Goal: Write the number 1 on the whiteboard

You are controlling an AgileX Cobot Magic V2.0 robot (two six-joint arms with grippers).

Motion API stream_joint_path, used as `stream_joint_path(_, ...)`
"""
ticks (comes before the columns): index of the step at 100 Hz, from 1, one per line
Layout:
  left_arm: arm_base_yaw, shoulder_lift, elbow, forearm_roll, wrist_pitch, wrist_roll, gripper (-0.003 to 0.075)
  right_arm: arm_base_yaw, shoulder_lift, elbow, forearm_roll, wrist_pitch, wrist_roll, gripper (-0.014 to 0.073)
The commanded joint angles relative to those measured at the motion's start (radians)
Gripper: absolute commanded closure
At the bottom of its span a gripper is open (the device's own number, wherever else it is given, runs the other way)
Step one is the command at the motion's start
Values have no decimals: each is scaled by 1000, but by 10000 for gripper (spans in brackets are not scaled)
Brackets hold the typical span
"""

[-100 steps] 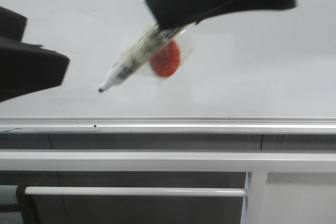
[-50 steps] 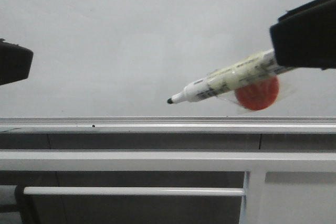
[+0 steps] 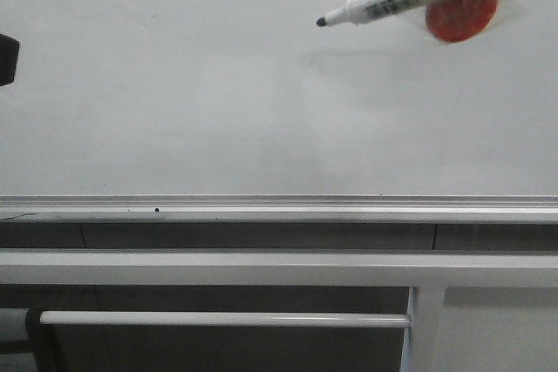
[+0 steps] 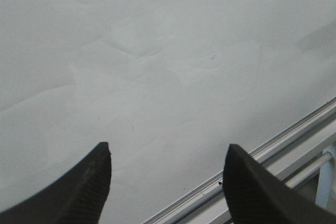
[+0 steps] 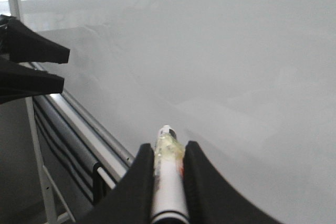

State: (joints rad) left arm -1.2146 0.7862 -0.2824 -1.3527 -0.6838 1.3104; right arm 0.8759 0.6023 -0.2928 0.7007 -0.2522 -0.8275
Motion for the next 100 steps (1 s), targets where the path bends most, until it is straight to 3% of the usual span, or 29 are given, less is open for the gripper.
stream_joint_path(1, -5, -4, -26, 34, -46, -2, 302, -8, 12, -30, -17, -98, -6, 645)
stream_joint_path(57, -5, -4, -26, 34, -64, -2, 302, -8, 220, -80, -17, -263, -6, 646)
stream_joint_path(100, -5, -4, -26, 33, -64, -2, 302, -8, 344, -75, -11, -255, -6, 646)
